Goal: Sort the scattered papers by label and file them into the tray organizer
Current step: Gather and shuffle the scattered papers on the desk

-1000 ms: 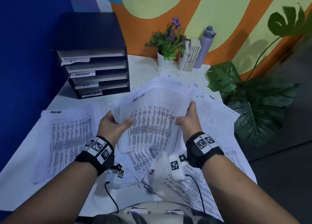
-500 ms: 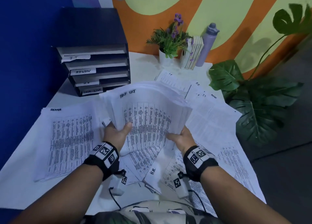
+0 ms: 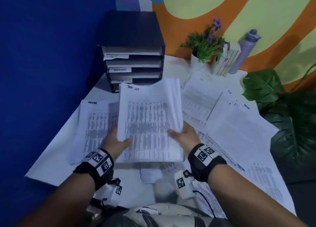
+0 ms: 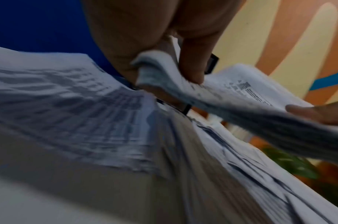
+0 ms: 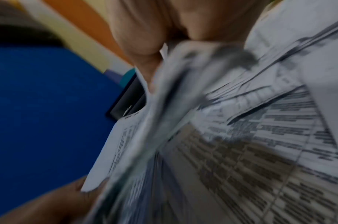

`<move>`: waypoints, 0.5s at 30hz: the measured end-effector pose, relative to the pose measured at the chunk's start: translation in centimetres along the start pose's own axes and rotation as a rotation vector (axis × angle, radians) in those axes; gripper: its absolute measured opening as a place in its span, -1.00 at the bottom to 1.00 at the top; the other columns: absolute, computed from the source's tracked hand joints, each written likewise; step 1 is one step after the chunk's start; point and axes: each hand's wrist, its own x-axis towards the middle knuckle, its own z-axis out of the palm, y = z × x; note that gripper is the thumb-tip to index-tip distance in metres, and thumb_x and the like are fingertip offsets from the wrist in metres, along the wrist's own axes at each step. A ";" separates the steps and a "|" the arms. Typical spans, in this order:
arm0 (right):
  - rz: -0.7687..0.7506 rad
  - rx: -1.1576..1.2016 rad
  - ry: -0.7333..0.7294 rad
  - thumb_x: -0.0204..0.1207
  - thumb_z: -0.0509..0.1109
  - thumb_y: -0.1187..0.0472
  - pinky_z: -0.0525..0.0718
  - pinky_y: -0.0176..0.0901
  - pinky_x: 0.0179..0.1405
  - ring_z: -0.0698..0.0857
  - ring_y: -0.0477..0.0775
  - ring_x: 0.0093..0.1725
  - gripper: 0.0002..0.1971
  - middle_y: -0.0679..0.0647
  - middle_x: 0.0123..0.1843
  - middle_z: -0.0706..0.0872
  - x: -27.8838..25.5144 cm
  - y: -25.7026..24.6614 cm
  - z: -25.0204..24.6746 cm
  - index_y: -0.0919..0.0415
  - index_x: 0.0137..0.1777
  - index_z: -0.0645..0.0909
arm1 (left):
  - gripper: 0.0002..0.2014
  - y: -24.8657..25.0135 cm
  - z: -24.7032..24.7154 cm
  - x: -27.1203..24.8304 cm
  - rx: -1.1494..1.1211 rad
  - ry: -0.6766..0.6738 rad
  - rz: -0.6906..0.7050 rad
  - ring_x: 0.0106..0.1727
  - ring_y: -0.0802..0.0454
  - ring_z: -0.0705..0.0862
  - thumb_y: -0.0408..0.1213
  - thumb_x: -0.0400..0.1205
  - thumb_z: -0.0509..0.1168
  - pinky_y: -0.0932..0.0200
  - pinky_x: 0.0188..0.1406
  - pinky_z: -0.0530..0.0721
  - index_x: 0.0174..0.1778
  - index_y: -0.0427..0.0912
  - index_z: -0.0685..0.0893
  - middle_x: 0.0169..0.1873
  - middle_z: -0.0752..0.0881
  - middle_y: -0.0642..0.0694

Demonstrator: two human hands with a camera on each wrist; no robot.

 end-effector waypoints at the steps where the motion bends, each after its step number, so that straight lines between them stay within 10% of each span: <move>1: -0.004 -0.026 -0.034 0.50 0.51 0.19 0.74 0.02 0.12 0.76 0.02 0.06 -0.69 0.00 0.09 0.77 0.1 0.0 1.1 0.02 0.22 0.59 | -0.34 -0.8 -1.2 0.0 0.030 0.028 0.001 0.23 -0.02 0.66 -0.07 0.41 0.50 -0.15 0.34 0.60 0.44 0.17 0.46 0.25 0.69 0.07; 9: 0.045 -0.130 -0.149 0.63 0.25 0.38 0.72 -0.01 -0.19 0.79 0.19 -0.11 -0.63 0.14 0.00 0.72 0.4 -0.1 3.9 0.02 0.35 0.47 | -0.57 -4.0 -11.1 0.8 0.154 0.307 -0.117 0.16 -0.19 0.65 -0.33 0.57 0.42 -0.07 0.24 0.59 0.36 -0.17 0.52 0.22 0.67 -0.15; 15: 0.064 -0.264 -0.100 0.65 0.24 0.35 0.74 -0.15 -0.21 0.76 -0.03 -0.20 -0.77 0.07 -0.05 0.75 0.8 1.5 1.1 0.11 0.24 0.54 | -0.21 -5.3 -11.6 2.9 0.391 0.315 -0.255 0.27 -0.25 0.54 -0.37 0.44 0.52 -0.12 0.31 0.53 0.56 -0.19 0.28 0.41 0.49 -0.29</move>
